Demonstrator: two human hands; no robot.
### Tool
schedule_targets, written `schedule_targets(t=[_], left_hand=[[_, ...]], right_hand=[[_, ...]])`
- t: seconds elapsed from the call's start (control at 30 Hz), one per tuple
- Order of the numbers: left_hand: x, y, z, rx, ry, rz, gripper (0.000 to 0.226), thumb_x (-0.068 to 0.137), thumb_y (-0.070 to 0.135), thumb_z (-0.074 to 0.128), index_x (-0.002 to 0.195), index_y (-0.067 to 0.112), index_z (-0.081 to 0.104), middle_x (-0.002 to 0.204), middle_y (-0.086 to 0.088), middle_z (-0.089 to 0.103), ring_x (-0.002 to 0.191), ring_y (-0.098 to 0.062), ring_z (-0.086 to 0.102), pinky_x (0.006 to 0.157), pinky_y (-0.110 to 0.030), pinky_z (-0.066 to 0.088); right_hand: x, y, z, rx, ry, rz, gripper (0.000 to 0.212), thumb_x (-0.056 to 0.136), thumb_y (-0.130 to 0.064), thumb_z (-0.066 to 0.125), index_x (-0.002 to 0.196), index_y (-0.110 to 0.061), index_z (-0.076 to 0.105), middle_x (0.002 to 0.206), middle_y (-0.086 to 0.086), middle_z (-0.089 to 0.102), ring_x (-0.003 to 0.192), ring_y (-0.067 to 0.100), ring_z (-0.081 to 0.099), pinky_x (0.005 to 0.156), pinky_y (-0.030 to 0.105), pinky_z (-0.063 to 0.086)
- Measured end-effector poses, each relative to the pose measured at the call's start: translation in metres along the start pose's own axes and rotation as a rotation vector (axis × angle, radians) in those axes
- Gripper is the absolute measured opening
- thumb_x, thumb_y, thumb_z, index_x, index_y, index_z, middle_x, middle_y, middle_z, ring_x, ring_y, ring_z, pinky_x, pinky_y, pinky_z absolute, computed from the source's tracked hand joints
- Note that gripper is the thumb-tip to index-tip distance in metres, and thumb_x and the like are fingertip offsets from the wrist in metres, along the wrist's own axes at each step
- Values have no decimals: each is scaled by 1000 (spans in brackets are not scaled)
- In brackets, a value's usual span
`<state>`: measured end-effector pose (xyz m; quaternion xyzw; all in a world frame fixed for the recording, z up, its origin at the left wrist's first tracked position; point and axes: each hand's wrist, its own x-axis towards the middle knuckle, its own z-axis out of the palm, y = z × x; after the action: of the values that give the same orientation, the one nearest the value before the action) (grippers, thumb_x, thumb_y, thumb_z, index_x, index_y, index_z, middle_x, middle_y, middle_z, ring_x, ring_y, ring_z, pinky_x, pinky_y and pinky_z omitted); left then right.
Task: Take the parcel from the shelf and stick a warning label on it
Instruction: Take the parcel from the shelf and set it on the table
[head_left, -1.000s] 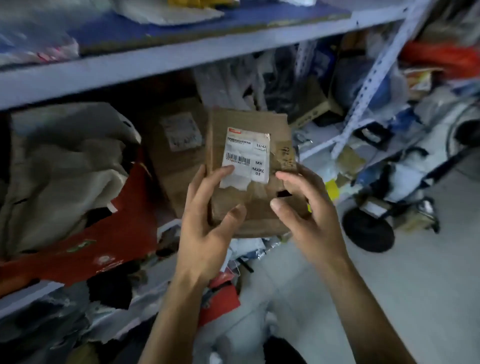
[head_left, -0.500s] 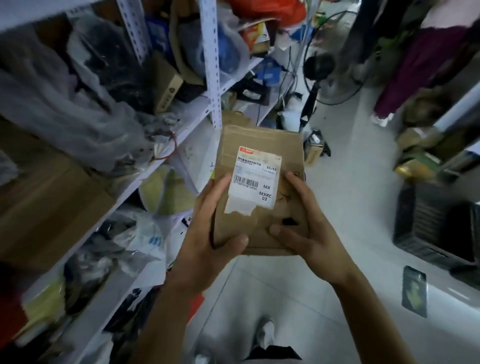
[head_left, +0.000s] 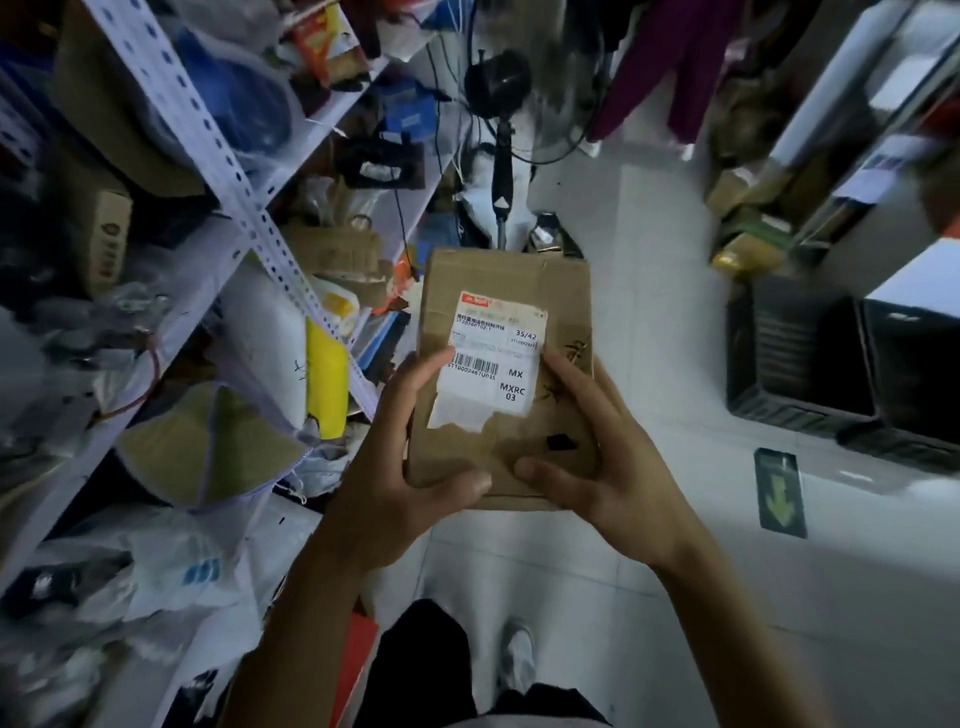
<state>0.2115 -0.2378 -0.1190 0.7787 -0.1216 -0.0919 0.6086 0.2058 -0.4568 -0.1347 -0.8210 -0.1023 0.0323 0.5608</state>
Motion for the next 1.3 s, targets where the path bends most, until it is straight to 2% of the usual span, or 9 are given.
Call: schedule_targets(t=[0.1,0.23,0.4,0.5,0.63,0.87,1.03,1.13,1.3], left_hand=[[46,-3,6,98,-117,37,87,74,18,74,148,37,32,156,21,29,143,9,26,108,-9,32],[118,-6,16,143,-258,65,89,70,22,76,146,39,34,155,18,30,145,5,25,116,-22,31],[201,-1,48,46,-454,86,92,65,30,73,147,41,31,156,10,34,145,-9,33,117,-42,35],[243,8,82,18,-596,137,91,65,31,72,146,42,32,156,7,35,146,-15,34,117,-48,35],[281,28,145,19,-773,227,91,65,31,72,147,38,33,156,7,34,146,-12,32,119,-43,32],[317,56,280,13,-1036,355,91,66,23,74,147,32,34,154,9,34,147,-13,30,119,-35,31],[329,79,370,70,-1065,438,75,71,18,72,137,38,44,146,11,42,138,-2,39,109,-12,32],[344,90,417,98,-1082,464,71,74,20,71,138,38,46,146,13,44,138,-1,40,112,-17,34],[366,102,494,90,-1155,467,71,75,20,70,139,37,44,150,12,42,146,-10,32,117,-28,32]], right_hand=[[16,16,-17,-17,63,62,93,74,-42,79,152,-38,27,162,-12,19,147,1,26,117,35,36],[41,34,-37,-1,207,146,97,71,-44,80,152,-37,27,161,-14,18,147,2,26,116,40,37],[64,44,-77,-82,431,240,98,71,-48,78,153,-34,26,163,-9,15,147,1,26,118,36,35],[60,51,-106,-101,563,291,99,72,-46,78,155,-31,24,164,-7,14,147,0,23,118,32,33],[37,61,-144,-67,766,386,101,70,-51,78,153,-39,23,164,-5,15,151,8,18,120,43,30],[-20,90,-220,-47,1044,442,101,69,-43,80,154,-34,26,161,-13,20,147,1,24,120,41,31],[-58,118,-278,-54,1163,453,101,68,-45,79,154,-33,27,161,-14,22,146,-1,27,119,33,31],[-68,136,-312,-74,1201,482,102,68,-51,78,154,-34,25,162,-11,19,146,-2,26,118,25,30],[-88,162,-372,-72,1255,523,103,68,-52,78,154,-35,24,163,-12,16,148,1,23,121,41,29]])
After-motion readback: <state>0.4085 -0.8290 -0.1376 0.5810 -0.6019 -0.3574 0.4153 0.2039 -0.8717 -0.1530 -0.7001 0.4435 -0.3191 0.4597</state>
